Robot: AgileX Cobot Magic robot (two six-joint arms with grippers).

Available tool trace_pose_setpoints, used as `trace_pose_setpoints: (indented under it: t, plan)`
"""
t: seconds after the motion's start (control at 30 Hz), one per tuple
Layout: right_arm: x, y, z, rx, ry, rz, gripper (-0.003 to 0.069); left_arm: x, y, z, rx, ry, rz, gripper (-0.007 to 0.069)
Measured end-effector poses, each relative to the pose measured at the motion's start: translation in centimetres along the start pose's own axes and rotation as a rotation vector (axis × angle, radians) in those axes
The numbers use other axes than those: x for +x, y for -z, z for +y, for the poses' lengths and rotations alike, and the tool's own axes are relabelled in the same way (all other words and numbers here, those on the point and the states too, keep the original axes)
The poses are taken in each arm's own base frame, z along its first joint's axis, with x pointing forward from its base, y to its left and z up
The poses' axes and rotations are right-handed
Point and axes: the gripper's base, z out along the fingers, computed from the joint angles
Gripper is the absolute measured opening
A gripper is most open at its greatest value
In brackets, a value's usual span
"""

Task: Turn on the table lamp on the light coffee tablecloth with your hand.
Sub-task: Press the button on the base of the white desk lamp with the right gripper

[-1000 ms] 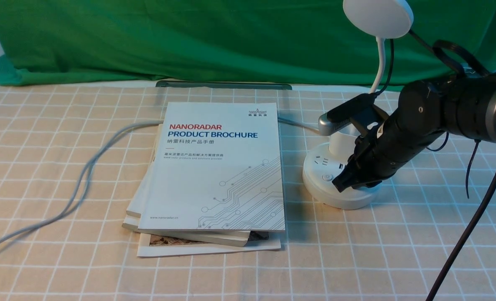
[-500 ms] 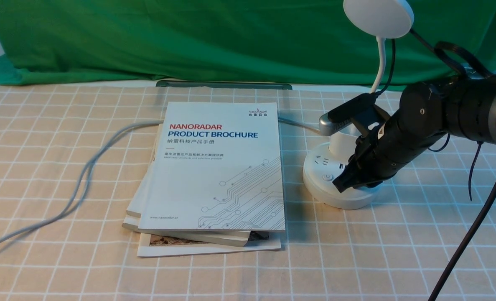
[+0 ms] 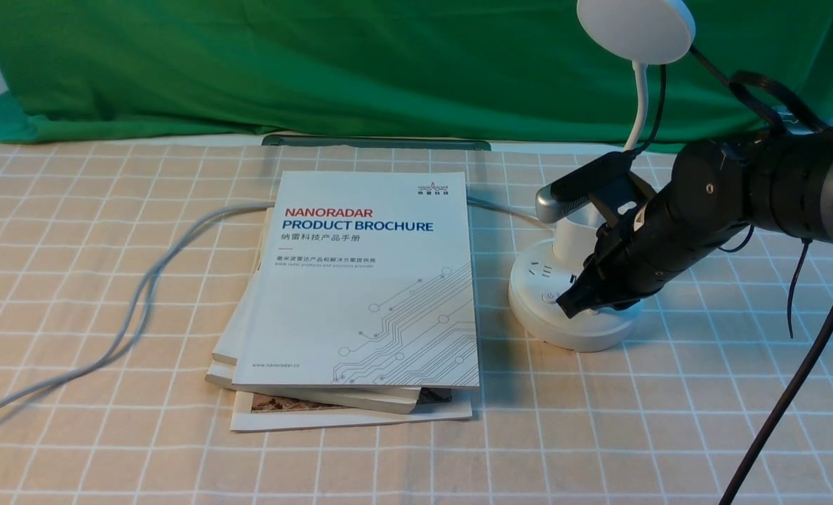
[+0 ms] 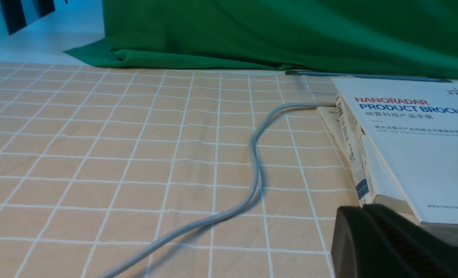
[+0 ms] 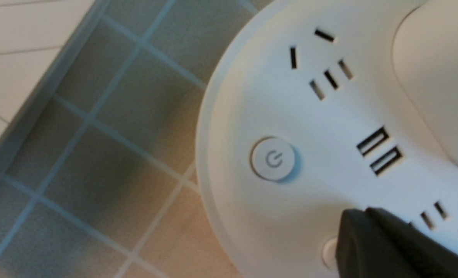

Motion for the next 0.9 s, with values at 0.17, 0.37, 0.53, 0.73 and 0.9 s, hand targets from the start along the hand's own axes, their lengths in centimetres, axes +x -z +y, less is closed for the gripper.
trace_pose_setpoints:
  t: [0.17, 0.37, 0.53, 0.73, 0.9]
  plan:
    - [-0.1, -0.7, -0.1, 0.002, -0.001, -0.005, 0.0031, 0.0, 0.0, 0.0, 0.0, 0.0, 0.0, 0.0021]
    - [0.4, -0.9, 0.0, 0.005, -0.004, -0.012, 0.0031, 0.0, 0.0, 0.0, 0.0, 0.0, 0.0, 0.0021]
    - [0.5, -0.6, 0.1, 0.014, -0.005, -0.041, 0.0031, 0.0, 0.0, 0.0, 0.0, 0.0, 0.0, 0.0021]
    - [0.6, 0.8, 0.1, 0.021, -0.016, -0.065, 0.0031, 0.0, 0.0, 0.0, 0.0, 0.0, 0.0, 0.0021]
    - [0.2, 2.7, -0.4, 0.038, -0.03, -0.112, 0.0031, 0.0, 0.0, 0.0, 0.0, 0.0, 0.0, 0.0021]
